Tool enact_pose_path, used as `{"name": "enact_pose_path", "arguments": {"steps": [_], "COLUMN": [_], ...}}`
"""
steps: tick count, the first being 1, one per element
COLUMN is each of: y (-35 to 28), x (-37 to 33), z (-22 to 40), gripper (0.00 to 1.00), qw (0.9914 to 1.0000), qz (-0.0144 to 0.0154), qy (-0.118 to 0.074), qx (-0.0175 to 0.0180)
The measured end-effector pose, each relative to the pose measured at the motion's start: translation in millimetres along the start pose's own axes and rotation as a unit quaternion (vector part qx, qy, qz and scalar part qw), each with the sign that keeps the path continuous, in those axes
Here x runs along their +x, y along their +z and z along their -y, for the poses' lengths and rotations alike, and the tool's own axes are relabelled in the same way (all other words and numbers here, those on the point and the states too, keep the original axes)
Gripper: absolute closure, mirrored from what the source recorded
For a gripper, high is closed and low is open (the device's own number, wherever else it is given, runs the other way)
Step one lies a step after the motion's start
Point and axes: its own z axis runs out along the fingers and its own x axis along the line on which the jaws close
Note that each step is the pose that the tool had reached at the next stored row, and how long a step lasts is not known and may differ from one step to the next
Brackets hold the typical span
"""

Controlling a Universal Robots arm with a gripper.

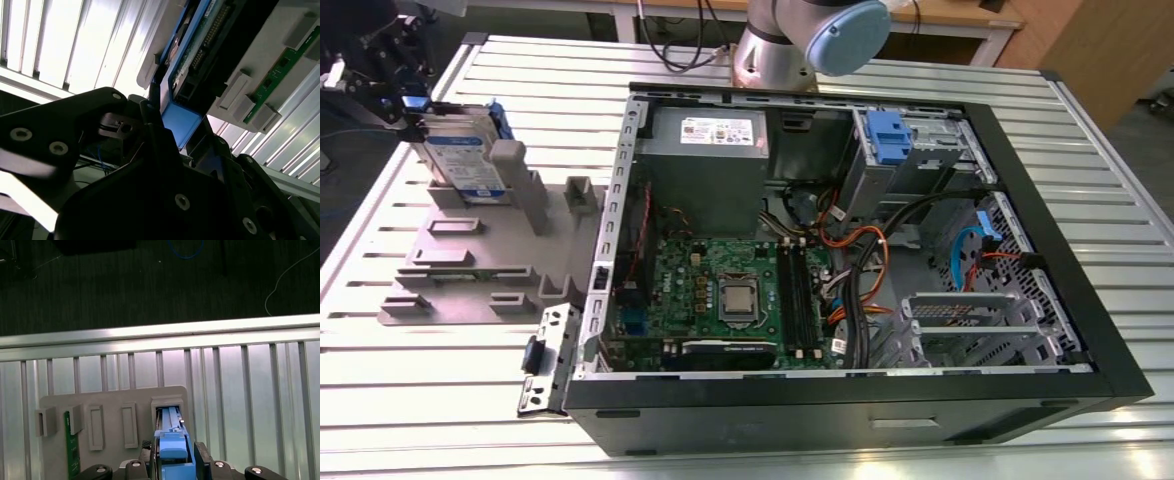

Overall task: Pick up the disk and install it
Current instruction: 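Pick up the disk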

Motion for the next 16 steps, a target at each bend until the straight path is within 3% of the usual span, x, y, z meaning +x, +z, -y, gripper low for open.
{"name": "enact_pose_path", "arguments": {"steps": [3,4,16], "y": [0.0,0.0,0.0], "x": [0.0,0.0,0.0], "z": [0.0,0.0,0.0], "gripper": [0.56,0.62,0.62], "qw": [1.00000,1.00000,1.00000], "qz": [-0.0001,-0.0002,-0.0007], "qy": [0.000,0.000,-0.002], "qx": [0.0000,0.0000,0.0000]}}
